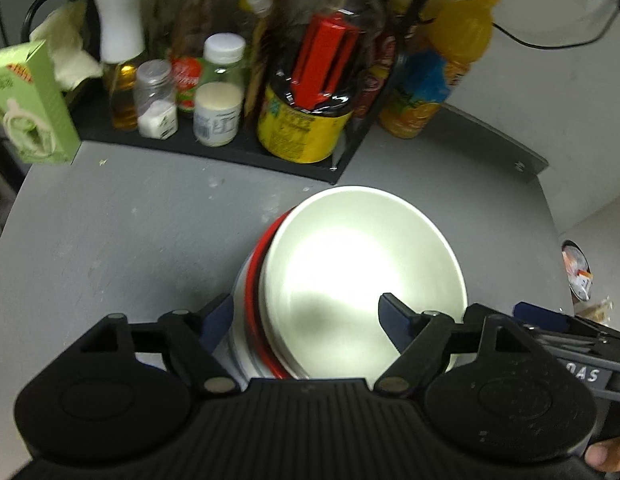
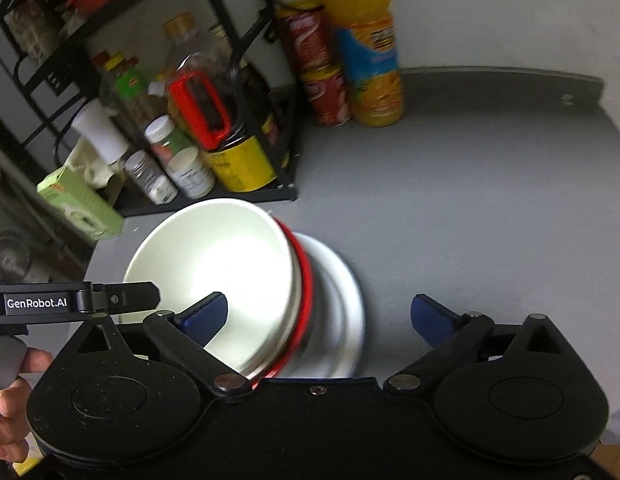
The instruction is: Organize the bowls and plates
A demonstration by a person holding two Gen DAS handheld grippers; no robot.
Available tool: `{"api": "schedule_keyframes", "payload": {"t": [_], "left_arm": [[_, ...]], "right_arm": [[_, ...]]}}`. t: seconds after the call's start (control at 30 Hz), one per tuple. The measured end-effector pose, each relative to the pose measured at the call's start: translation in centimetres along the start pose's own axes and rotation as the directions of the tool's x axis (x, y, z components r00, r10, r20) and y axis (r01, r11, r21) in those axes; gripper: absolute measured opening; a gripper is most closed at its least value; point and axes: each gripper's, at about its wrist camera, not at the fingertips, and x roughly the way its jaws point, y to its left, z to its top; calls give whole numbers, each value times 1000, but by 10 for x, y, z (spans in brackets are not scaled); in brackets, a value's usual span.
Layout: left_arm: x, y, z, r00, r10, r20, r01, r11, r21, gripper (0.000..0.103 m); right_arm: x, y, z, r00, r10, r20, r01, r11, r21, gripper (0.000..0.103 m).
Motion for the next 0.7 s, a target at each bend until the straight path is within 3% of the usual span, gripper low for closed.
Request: {"api": "schedule_keyframes", "payload": {"t": [0.17, 0.4, 0.7], "left_arm": [[-5, -7, -1, 1000, -27, 12, 26, 999, 25, 79], [-19, -23, -9, 998, -35, 48, 31, 996, 86, 79], [-51, -44, -48, 993, -44, 105, 29, 989, 142, 79]], "right_arm": [[-21, -12, -7, 999, -11, 47, 7, 997, 72, 103], [-51, -19, -25, 990, -61, 128, 51, 995, 85, 103], [-96, -25, -65, 973, -79, 219, 61, 994, 86, 103]]}}
